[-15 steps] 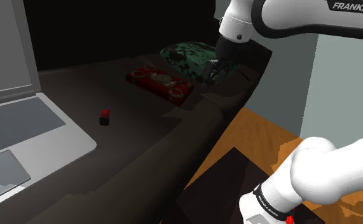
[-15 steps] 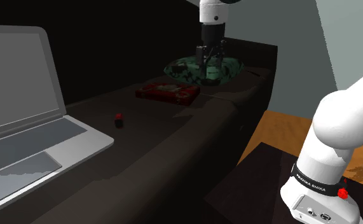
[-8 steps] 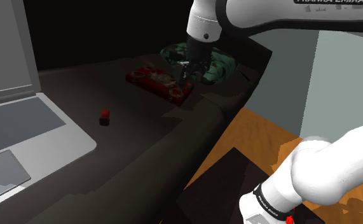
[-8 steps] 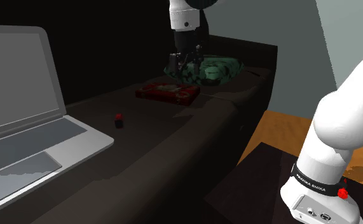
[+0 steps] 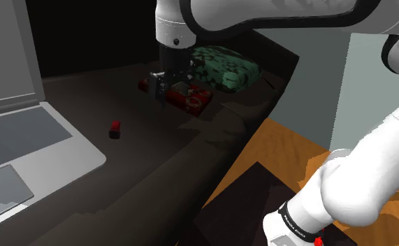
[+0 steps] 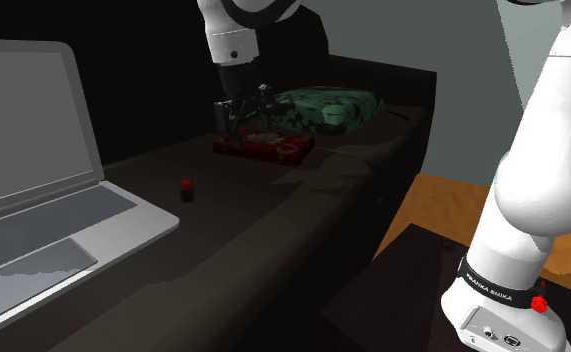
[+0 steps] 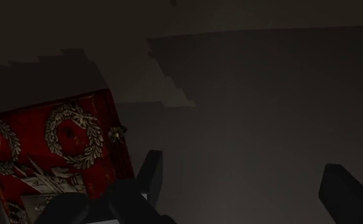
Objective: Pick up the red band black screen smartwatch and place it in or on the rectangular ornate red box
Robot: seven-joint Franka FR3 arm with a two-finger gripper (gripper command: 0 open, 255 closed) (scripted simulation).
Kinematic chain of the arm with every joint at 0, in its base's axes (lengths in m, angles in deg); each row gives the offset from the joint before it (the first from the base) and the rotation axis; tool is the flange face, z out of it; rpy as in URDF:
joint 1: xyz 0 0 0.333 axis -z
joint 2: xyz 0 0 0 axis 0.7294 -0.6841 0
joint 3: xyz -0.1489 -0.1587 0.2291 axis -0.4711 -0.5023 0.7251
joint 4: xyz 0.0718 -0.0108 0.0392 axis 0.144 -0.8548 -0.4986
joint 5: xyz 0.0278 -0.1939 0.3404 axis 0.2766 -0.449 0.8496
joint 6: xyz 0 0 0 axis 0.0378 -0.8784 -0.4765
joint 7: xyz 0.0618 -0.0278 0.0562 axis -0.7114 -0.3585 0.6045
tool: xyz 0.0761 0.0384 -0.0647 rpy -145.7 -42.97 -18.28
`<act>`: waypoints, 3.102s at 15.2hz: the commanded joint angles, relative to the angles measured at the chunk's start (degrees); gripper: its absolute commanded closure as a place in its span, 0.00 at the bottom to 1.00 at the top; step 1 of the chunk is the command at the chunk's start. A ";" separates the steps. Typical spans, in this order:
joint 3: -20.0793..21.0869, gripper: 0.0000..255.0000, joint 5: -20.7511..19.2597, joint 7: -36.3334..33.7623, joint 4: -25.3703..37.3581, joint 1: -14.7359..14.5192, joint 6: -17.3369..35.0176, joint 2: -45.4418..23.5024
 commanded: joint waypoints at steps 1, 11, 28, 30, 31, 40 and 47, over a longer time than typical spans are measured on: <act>1.42 0.00 -1.57 -2.08 4.23 -1.21 -1.21 -4.52; 3.89 0.00 -11.23 -9.01 32.70 -12.55 -11.30 -30.43; 3.60 0.00 -11.90 -9.77 28.78 -12.46 -6.42 -32.07; 3.60 1.00 -11.90 -9.77 28.78 -12.46 -6.42 -32.07; 3.60 1.00 -11.90 -9.77 28.78 -12.46 -6.42 -32.07; 3.66 1.00 -11.78 -9.51 30.07 -12.62 -7.82 -31.90; 3.79 1.00 -11.61 -8.59 35.38 -13.44 -13.04 -31.77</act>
